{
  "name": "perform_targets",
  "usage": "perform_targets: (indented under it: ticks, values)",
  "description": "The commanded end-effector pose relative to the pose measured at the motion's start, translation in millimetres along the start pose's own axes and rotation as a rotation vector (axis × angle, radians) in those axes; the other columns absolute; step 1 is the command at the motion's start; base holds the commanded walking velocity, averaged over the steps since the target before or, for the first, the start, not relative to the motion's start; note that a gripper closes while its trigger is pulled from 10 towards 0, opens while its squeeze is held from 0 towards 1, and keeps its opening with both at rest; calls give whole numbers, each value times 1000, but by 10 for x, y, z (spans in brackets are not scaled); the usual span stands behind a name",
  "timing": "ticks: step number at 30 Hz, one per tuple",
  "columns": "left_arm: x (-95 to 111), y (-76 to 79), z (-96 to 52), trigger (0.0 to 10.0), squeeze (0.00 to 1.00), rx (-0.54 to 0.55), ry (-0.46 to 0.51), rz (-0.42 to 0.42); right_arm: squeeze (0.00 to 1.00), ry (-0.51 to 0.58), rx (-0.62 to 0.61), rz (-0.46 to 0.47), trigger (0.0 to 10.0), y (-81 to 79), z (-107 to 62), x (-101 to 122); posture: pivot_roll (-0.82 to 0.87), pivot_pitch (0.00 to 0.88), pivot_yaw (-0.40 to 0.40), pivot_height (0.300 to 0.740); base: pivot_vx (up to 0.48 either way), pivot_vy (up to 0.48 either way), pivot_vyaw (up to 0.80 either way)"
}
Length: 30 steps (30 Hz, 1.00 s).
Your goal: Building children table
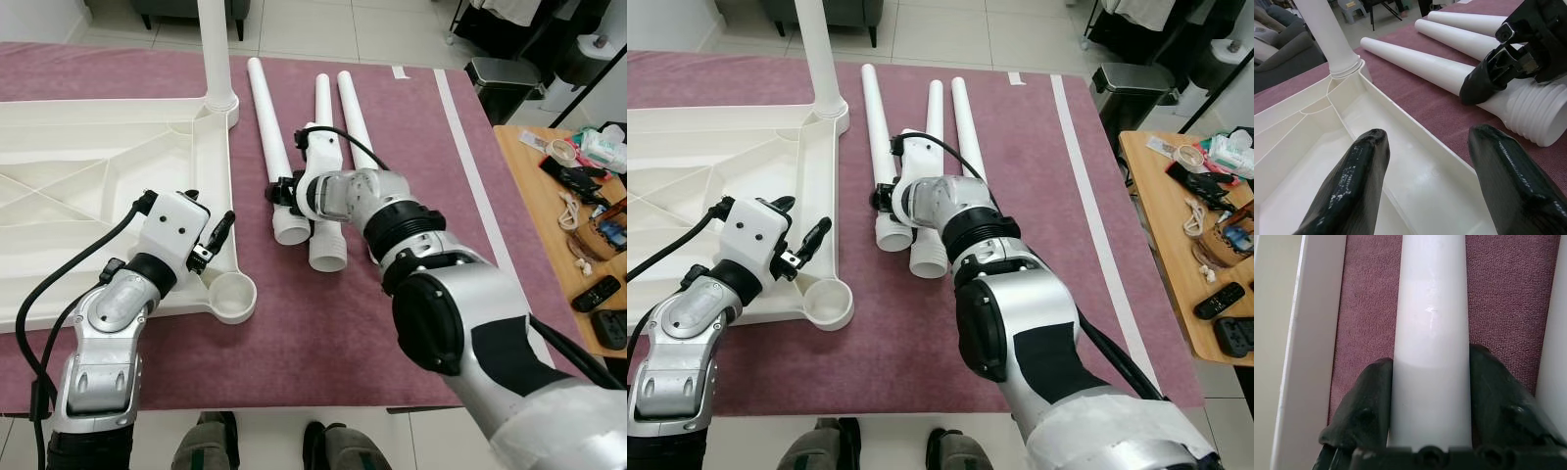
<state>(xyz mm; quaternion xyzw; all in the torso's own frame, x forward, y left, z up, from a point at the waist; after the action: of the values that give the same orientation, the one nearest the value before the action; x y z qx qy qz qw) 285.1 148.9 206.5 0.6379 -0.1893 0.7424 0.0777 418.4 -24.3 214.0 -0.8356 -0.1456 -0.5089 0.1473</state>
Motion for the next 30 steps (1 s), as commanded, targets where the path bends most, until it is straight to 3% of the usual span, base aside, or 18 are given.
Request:
perform_targets:
  ticks: [1, 2, 4, 5, 8, 10, 16, 17, 19, 20, 21, 22, 24, 26, 27, 28, 30]
  values:
    - [0, -100, 10, 10000, 0, 153, 29, -24, 0, 107, -21, 70, 10000, 76, -109, 303, 2, 194, -33, 740, 0, 0, 0]
    - [35, -103, 43, 10000, 0, 155, 44, -52, 0, 195, -27, 124, 10000, 160, -228, 509, 2, 188, -21, 740, 0, 0, 0]
    - [35, -103, 43, 10000, 0, 155, 44, -52, 0, 195, -27, 124, 10000, 160, -228, 509, 2, 188, -21, 740, 0, 0, 0]
    - [84, -102, 84, 10000, 0, 152, 63, -81, 0, 281, -18, 175, 10000, 227, -355, 663, 4, 185, -13, 740, 0, 0, 0]
    - [124, -101, 119, 10000, 0, 147, 79, -107, 0, 350, -5, 206, 10000, 272, -459, 755, 4, 178, -4, 740, 0, 0, 0]
    - [230, -72, 227, 10000, 0, 110, 112, -165, 0, 519, 40, 192, 10000, 281, -691, 828, 7, 159, 17, 740, 0, 0, 0]
    - [263, -59, 263, 10000, 0, 95, 120, -181, 0, 570, 44, 168, 10000, 272, -761, 824, 8, 156, 19, 740, 0, 0, 0]
    - [325, -33, 339, 10000, 0, 64, 133, -215, 0, 653, 35, 121, 10000, 278, -860, 761, 11, 131, 40, 740, 0, 0, 0]
    - [325, -33, 339, 10000, 0, 64, 133, -215, 0, 653, 35, 121, 10000, 278, -860, 761, 11, 131, 40, 740, 0, 0, 0]
    - [415, -11, 432, 10000, 0, 21, 149, -262, 0, 742, 8, 48, 10000, 283, -963, 662, 10, 108, 56, 740, 0, 0, 0]
    - [415, -11, 432, 10000, 0, 21, 149, -262, 0, 742, 8, 48, 10000, 283, -963, 662, 10, 108, 56, 740, 0, 0, 0]
    - [507, 5, 513, 10000, 0, -24, 163, -300, 0, 825, -28, -39, 10000, 279, -1063, 578, 10, 96, 63, 740, 0, 0, 0]
    - [507, 5, 513, 10000, 0, -24, 163, -300, 0, 825, -28, -39, 10000, 279, -1063, 578, 10, 96, 63, 740, 0, 0, 0]
    - [656, 83, 628, 10000, 0, -199, 143, -376, 0, 941, -69, -218, 10000, 233, -1219, 418, 8, 49, 102, 740, 0, 0, 0]
    - [656, 83, 628, 10000, 0, -199, 143, -376, 0, 941, -69, -218, 10000, 233, -1219, 418, 8, 49, 102, 740, 0, 0, 0]
    - [702, 120, 648, 10000, 0, -276, 135, -394, 0, 961, -75, -271, 10000, 215, -1268, 357, 7, 43, 105, 740, 0, 0, 0]
    - [702, 120, 648, 10000, 0, -276, 135, -394, 0, 961, -75, -271, 10000, 215, -1268, 357, 7, 43, 105, 740, 0, 0, 0]
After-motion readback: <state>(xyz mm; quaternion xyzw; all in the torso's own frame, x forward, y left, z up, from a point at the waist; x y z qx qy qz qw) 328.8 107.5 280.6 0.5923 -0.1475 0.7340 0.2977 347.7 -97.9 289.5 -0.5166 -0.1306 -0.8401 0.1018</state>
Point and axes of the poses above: a point about 5 cm out from each wrist's last joint towards the gripper, its own z axis pointing out of the wrist towards the gripper, its own x axis along the axis of the wrist's last joint, y = z × x, the point moved 2 cm from there along z, pointing out of the wrist towards the gripper, and after that the axes turned 15 degrees about -z, right-handed, at the moved point
